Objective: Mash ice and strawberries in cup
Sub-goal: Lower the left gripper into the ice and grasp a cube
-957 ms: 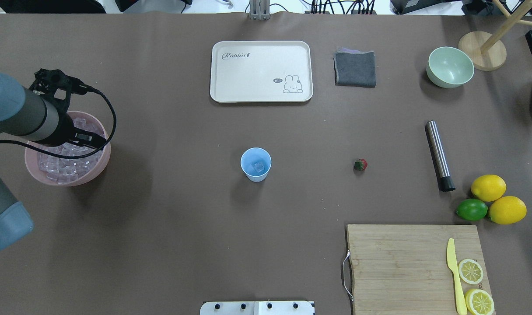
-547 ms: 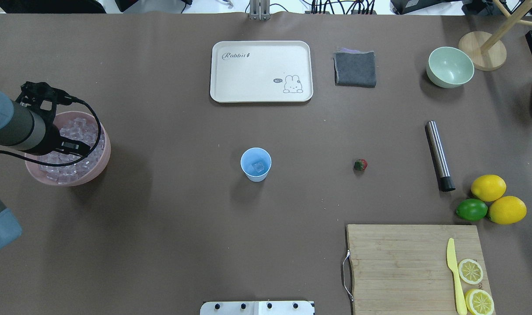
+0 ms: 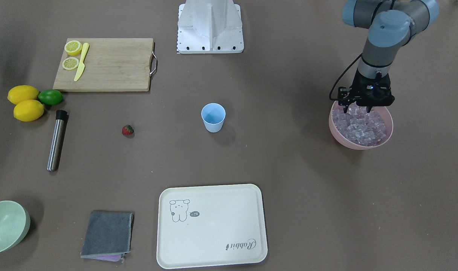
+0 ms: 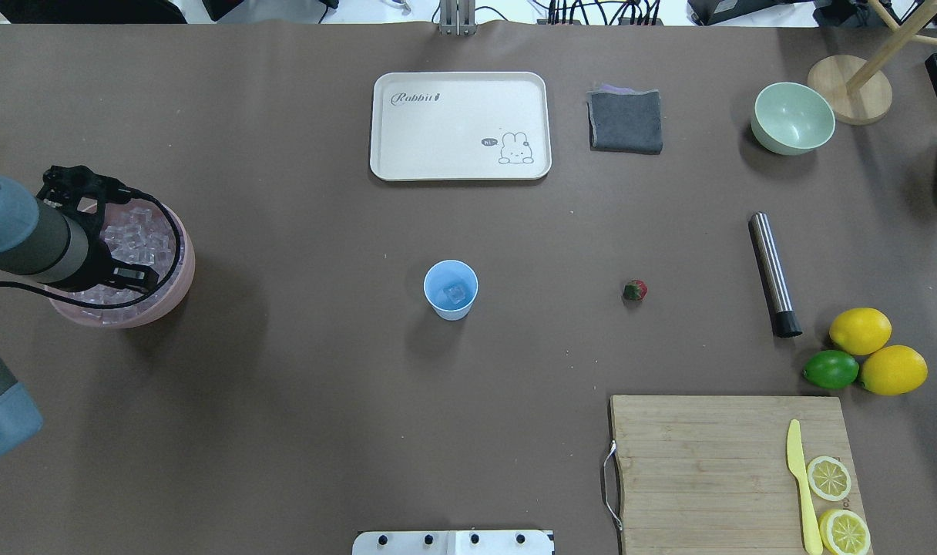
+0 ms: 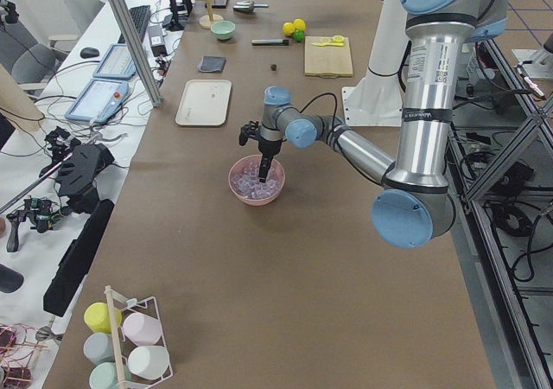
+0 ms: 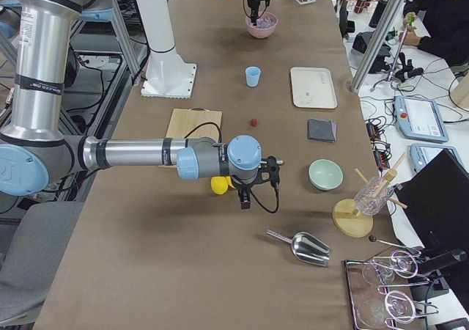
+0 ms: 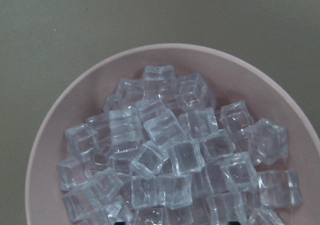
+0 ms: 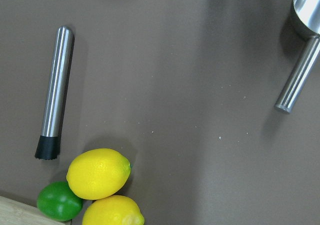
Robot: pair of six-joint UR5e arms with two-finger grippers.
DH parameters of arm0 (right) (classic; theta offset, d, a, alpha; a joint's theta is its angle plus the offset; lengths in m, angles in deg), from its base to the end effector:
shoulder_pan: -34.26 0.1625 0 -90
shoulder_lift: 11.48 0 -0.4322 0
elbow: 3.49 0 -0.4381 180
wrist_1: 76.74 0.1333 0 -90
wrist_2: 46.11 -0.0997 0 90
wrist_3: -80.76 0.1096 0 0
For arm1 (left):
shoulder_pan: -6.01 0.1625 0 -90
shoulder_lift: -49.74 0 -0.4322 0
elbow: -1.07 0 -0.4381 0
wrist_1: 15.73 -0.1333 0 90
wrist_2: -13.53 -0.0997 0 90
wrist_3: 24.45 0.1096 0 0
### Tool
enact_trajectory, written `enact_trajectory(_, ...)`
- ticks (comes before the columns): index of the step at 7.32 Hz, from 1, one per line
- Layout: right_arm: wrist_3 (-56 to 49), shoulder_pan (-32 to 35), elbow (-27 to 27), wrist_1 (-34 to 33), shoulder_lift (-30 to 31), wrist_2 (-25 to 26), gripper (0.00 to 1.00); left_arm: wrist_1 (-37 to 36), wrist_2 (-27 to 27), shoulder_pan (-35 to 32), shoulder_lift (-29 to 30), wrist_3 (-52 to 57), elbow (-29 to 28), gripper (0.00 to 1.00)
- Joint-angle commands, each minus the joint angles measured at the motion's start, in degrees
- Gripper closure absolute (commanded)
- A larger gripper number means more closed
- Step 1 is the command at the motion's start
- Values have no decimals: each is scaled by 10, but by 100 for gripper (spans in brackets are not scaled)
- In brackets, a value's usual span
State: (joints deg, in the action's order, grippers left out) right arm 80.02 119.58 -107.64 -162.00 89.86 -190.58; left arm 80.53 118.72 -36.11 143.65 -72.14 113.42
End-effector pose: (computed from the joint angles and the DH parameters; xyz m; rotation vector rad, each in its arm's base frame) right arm 0.0064 -0.4619 0.6148 0.0891 -0.9537 -0.1499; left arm 0.3477 -0.4554 0.4354 0.1881 0.5912 0.0784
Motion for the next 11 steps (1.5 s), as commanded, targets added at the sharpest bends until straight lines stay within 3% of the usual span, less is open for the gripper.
enact_trajectory(1,4,-2,-2,0,0,1,0,1,-2,13,-1,-11,-3,38)
enact_trajectory(5,4,-5,-1,0,0,1,0,48,-2,13,-14,-12,-29,44)
enact_trajectory(6,5,-5,-1,0,0,1,0,47,-2,13,-14,-13,-24,90)
enact_trajectory(7,6,-5,-1,0,1,1,0,44,1,11,-14,-8,-19,100)
enact_trajectory(9,6,-5,-2,0,2,0,0,32,10,1,-15,-2,-1,100)
enact_trajectory(11,6,-5,-2,0,2,0,0,-45,70,-57,6,54,57,100)
